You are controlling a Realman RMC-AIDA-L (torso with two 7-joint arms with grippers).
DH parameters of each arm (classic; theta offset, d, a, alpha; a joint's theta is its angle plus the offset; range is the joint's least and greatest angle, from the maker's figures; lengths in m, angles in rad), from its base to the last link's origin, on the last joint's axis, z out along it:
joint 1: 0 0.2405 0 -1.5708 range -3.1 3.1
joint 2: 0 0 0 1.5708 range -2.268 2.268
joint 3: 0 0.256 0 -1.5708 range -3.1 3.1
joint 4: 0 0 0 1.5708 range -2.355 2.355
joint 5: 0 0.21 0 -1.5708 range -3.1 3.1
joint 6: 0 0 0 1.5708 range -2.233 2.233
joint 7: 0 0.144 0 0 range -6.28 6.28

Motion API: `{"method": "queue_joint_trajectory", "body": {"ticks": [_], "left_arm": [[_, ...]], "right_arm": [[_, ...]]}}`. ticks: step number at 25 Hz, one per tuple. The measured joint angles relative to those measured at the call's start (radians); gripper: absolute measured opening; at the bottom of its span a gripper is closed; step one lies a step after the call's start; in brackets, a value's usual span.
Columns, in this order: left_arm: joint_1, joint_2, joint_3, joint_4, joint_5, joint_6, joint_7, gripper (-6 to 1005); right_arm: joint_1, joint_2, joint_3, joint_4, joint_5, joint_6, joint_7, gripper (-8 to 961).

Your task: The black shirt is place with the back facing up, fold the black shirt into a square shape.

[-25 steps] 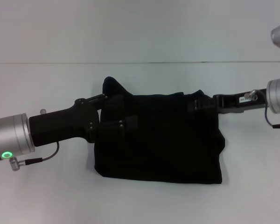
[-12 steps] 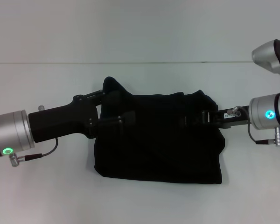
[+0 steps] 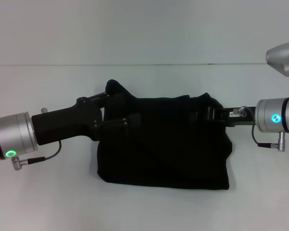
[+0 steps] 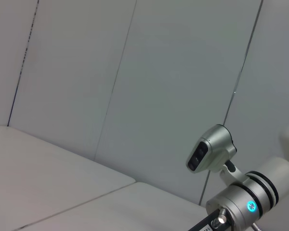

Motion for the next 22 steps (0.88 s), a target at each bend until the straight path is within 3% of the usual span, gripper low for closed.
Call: {"method": "queue_joint_trajectory", "body": {"ticks": [4, 10, 22], "left_arm": [[-0.003, 0.002, 0.000, -0.001, -0.001, 0.000, -0.007, 859], [-0.006, 0.001, 0.000, -0.002, -0.001, -0.001, -0.020, 859], [-0.009, -0.003, 0.000, -0.003, 0.000, 0.001, -0.037, 860]], "right_arm": [[0.000, 0.001, 0.001, -0.005, 0.002, 0.000, -0.003, 185], [-0.005, -0.004, 0.009, -0.007, 0.056, 0.001, -0.056, 21], [0.003, -0.027, 0.000, -0.025, 0.077, 0.038, -0.077, 21]]}}
